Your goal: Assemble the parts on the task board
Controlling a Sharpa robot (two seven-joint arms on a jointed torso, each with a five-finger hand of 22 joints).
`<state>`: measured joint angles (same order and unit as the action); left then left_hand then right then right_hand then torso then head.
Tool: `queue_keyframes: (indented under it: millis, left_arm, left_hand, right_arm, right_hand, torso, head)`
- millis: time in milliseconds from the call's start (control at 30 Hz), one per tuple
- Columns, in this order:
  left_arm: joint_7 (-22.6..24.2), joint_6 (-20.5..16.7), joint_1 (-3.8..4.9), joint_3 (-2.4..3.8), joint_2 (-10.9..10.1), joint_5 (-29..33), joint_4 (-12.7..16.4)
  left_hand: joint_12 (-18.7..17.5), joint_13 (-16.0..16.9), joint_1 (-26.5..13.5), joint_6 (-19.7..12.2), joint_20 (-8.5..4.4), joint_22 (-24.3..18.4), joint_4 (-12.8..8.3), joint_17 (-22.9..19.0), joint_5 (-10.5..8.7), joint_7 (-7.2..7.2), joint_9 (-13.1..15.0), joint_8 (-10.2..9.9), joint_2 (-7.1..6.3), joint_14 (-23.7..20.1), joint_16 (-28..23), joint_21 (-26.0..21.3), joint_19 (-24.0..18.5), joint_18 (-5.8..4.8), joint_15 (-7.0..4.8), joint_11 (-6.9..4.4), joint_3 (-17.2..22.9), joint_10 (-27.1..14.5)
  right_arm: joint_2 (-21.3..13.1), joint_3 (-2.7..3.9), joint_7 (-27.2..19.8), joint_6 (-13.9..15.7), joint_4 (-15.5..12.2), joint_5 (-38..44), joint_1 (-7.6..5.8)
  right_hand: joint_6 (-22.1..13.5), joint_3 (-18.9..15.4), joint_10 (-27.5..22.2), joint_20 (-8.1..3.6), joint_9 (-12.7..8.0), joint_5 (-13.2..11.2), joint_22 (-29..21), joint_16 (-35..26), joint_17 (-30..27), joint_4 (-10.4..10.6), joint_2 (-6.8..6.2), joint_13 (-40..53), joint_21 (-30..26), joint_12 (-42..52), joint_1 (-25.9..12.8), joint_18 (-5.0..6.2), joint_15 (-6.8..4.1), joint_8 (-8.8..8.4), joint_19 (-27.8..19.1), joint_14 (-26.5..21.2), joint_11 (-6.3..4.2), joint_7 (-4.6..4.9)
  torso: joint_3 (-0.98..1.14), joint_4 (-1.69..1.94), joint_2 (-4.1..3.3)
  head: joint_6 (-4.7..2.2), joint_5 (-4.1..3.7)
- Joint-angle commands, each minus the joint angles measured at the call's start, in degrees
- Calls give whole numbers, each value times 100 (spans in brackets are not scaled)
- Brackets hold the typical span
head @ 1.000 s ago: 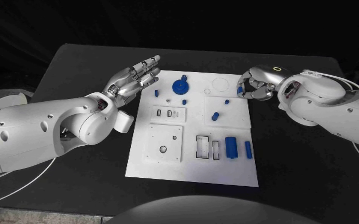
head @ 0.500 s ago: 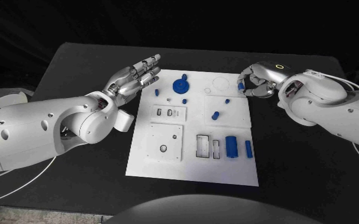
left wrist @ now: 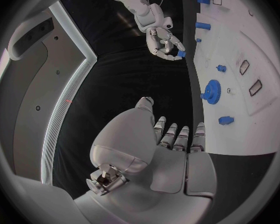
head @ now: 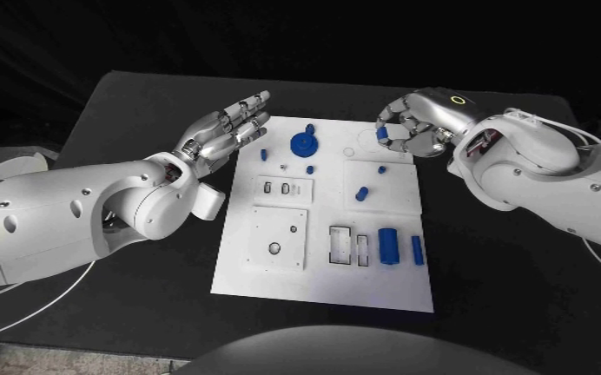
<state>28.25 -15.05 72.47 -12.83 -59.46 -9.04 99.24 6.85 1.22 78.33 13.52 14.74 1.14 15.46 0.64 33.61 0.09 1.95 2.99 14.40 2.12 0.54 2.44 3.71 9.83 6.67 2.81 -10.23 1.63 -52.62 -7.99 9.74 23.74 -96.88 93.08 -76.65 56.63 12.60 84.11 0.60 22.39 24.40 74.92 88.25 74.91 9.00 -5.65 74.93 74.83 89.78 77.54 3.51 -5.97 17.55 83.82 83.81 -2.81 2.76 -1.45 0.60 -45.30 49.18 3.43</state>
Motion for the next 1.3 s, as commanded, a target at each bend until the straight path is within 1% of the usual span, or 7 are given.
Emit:
queue_keyframes:
  millis: [33, 133, 233, 467, 533, 800, 1300]
  left_arm:
    - [40, 115, -1, 1, 2, -9, 10]
    - [31, 115, -1, 1, -22, -9, 23]
    - [24, 112, -1, 1, -35, -8, 24]
    - [20, 109, -1, 0, -25, -7, 26]
    - [19, 107, -1, 0, -17, -7, 28]
    - [7, 108, -1, 1, 11, -6, 21]
    - [2, 126, -2, 1, 72, -4, -4]
  left_hand:
    - [33, 10, 66, 20, 39, 9, -1, 10, 29, 2, 9, 36, 11, 2, 13, 41, -12, 57, 60, 57, 28, 6]
    - [33, 10, 66, 20, 39, 9, -1, 10, 29, 2, 9, 36, 11, 2, 13, 41, -12, 57, 60, 57, 28, 6]
    - [33, 10, 66, 20, 39, 9, -1, 10, 29, 2, 9, 36, 11, 2, 13, 41, -12, 57, 60, 57, 28, 6]
    - [33, 10, 66, 20, 39, 9, -1, 10, 29, 2, 9, 36, 11, 2, 13, 41, -12, 57, 60, 57, 28, 6]
    - [33, 10, 66, 20, 39, 9, -1, 10, 29, 2, 9, 36, 11, 2, 13, 41, -12, 57, 60, 57, 28, 6]
    - [41, 11, 67, 20, 41, 10, -1, 10, 29, 2, 9, 37, 11, 4, 14, 42, -9, 57, 62, 60, 29, 9]
    - [37, 11, 69, 37, 42, 10, -2, 9, 31, 5, 11, 43, 12, 1, 13, 42, -9, 57, 62, 63, 34, 10]
  right_arm:
    - [164, -1, 178, -283, -197, 61, -16]
    - [395, -1, 191, -375, -309, 45, 4]
    - [641, -1, 210, -436, -329, 36, 70]
    - [1143, -1, 287, -573, -127, 29, 243]
    - [1253, -1, 329, -624, -57, 31, 293]
    - [1534, 0, 536, -757, 130, 95, 471]
    - [1829, 2, 723, -725, 389, 281, 678]
  right_hand:
    - [50, 25, 589, -16, 450, -147, 1073, -37, 1252, 11, -24, 1507, -38, 22, -85, -22, -6, 242, 53, 562, -1, -65]
    - [71, 36, 589, -14, 465, -250, 1073, -39, 1249, 0, -17, 1507, -37, 22, -86, -22, -4, 249, 54, 562, 2, -69]
    - [82, 40, 589, -13, 472, -298, 1072, -39, 1249, -8, -16, 1507, -42, 22, -87, -21, -3, 250, 54, 562, 5, -68]
    - [114, 43, 589, -5, 485, -437, 1065, -61, 1221, -17, -14, 1507, -67, 22, -109, -17, 10, 245, 47, 556, 25, -61]
    - [120, 42, 589, -4, 487, -451, 1060, -65, 1215, -18, -16, 1507, -82, 22, -113, -14, 13, 244, 42, 555, 28, -61]
    - [120, 38, 589, -1, 486, -459, 1046, -86, 1189, -22, -27, 1507, -132, 22, -117, -3, 16, 238, 24, 550, 33, -58]
    - [94, 34, 589, 5, 479, -450, 1034, -117, 1152, -34, -48, 1507, -175, 22, -132, 5, 27, 205, 11, 541, 51, -41]
  torso:
    - [2, -5, -2]
    - [5, -7, 2]
    - [0, 17, 8]
    - [-10, 16, 6]
    - [-5, 10, -3]
    - [5, -1, -3]
    - [0, 8, -2]
  head:
    - [17, 9]
    - [37, 24]
    - [28, 18]
    - [15, 48]
    - [20, 64]
    - [80, 85]
    - [82, 62]
